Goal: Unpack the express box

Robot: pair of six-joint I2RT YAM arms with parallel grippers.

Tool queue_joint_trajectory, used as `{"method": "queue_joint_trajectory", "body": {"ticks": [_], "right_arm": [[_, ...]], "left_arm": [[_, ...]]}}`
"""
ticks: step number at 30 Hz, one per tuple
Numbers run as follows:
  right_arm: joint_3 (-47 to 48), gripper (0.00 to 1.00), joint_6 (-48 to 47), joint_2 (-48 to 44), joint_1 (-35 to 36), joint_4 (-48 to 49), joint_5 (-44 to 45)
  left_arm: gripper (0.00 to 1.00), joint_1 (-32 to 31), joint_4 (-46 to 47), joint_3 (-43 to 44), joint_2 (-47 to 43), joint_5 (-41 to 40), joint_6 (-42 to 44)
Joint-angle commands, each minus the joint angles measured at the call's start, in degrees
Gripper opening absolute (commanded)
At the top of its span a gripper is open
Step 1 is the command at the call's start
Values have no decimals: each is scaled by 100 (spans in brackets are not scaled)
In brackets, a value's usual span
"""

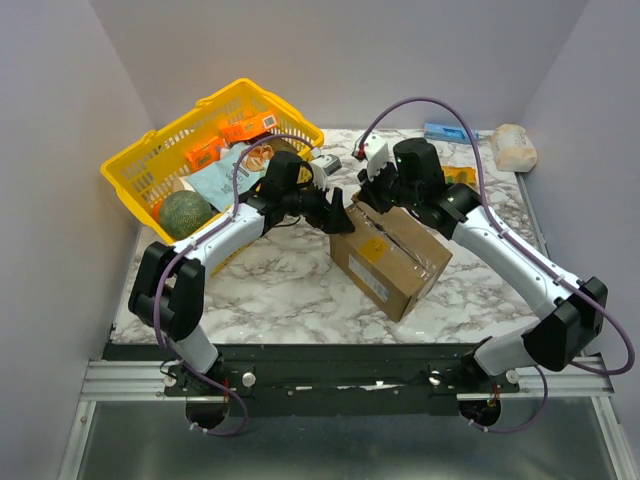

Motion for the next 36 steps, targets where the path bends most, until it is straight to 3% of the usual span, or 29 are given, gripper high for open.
{"method": "queue_joint_trajectory", "body": {"ticks": [1, 36], "right_arm": [[124, 0, -99, 56, 35, -103, 143], [-122, 0, 103, -533, 35, -1052, 336]], "left_arm": [[81, 30, -234, -39, 198, -74, 89], [81, 109, -172, -65, 304, -346, -123]]}}
